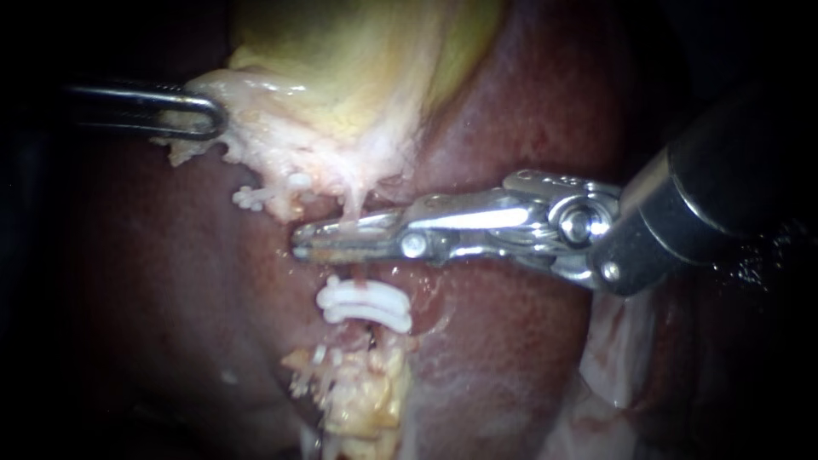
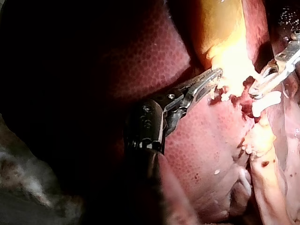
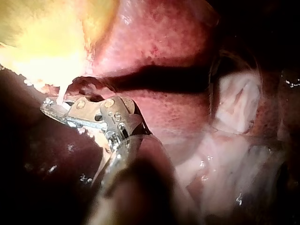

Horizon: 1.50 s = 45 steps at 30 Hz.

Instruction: Going back third clip right tube

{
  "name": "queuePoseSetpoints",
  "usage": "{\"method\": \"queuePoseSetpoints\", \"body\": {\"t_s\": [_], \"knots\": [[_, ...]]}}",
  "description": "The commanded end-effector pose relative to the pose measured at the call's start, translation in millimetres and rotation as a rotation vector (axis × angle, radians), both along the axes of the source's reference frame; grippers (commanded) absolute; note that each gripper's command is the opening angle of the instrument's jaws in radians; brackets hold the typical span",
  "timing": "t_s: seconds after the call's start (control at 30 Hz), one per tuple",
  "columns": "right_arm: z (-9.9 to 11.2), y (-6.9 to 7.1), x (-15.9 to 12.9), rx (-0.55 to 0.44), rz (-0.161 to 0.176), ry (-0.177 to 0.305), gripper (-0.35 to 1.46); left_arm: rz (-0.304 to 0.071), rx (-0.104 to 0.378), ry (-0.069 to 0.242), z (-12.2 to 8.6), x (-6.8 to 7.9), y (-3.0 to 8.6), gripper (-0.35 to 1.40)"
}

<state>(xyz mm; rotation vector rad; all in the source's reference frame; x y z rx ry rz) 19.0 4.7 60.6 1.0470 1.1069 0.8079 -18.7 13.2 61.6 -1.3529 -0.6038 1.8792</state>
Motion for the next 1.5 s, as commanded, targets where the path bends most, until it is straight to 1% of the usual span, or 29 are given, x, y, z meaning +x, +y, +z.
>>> {"method": "queuePoseSetpoints", "body": {"t_s": [0.03, 0.07, 0.13, 0.17, 0.23, 0.33, 0.4, 0.47, 0.5, 0.57, 0.63, 0.87, 1.0, 1.1, 1.17, 1.3, 1.4, 1.5], "knots": [[0.2, -0.1, 0.1, -0.003, 0.008, 0.003, -0.08, 0.000, -0.001, 0.000, 0.0, 0.0, 0.0, -0.35], [0.4, -0.2, 0.2, -0.003, 0.015, 0.012, 0.09, 0.000, -0.001, 0.000, 0.0, 0.0, 0.0, -0.35], [1.1, -0.4, 0.6, -0.006, 0.021, 0.018, 0.30, 0.000, -0.001, 0.001, 0.0, 0.0, 0.0, -0.35], [1.6, -0.6, 0.8, -0.008, 0.023, 0.020, 0.37, 0.000, -0.001, 0.001, 0.0, -0.1, 0.0, -0.35], [2.8, -1.2, 1.1, -0.016, 0.024, 0.021, 0.42, 0.000, -0.001, 0.001, 0.0, -0.1, 0.0, -0.35], [5.0, -1.9, 1.1, -0.027, 0.020, 0.020, 0.43, 0.000, -0.001, 0.001, 0.1, -0.1, 0.0, -0.35], [6.4, -1.9, 0.9, -0.031, 0.035, 0.009, 0.45, 0.000, -0.001, 0.001, 0.1, -0.1, 0.0, -0.35], [7.4, -1.6, 0.7, -0.057, 0.058, -0.003, 0.46, 0.000, -0.001, 0.001, 0.1, -0.1, 0.0, -0.35], [7.9, -1.2, 0.5, -0.061, 0.076, -0.014, 0.48, 0.000, -0.001, 0.001, 0.1, -0.1, 0.0, -0.35], [8.4, -0.6, 0.2, -0.082, 0.094, -0.022, 0.49, 0.000, -0.001, 0.001, 0.1, -0.1, 0.0, -0.35], [8.8, -0.1, -0.3, -0.081, 0.102, -0.027, 0.49, 0.000, -0.001, 0.001, 0.1, -0.1, 0.0, -0.35], [9.0, 0.1, -1.0, -0.110, 0.101, -0.023, 0.49, 0.000, -0.001, 0.001, 0.1, 0.0, -0.1, -0.35], [8.7, 0.0, -1.6, -0.163, 0.097, -0.015, 0.49, 0.000, -0.001, 0.001, 0.1, 0.1, -0.1, -0.35], [8.2, -0.4, -2.9, -0.250, 0.085, 0.002, 0.50, 0.000, -0.001, 0.000, 0.1, 0.1, -0.1, -0.35], [7.9, -0.9, -4.1, -0.333, 0.078, 0.015, 0.50, 0.001, -0.001, 0.000, 0.1, 0.1, -0.1, -0.35], [7.1, -1.6, -6.3, -0.415, 0.078, 0.019, 0.50, 0.001, -0.001, 0.000, 0.1, 0.2, -0.1, -0.35], [6.4, -2.0, -7.8, -0.494, 0.077, 0.023, 0.50, 0.001, -0.001, 0.000, 0.1, 0.1, -0.1, -0.35], [5.5, -2.1, -9.2, -0.547, 0.064, 0.038, 0.50, 0.001, -0.001, 0.000, 0.1, 0.2, -0.1, -0.35]]}}
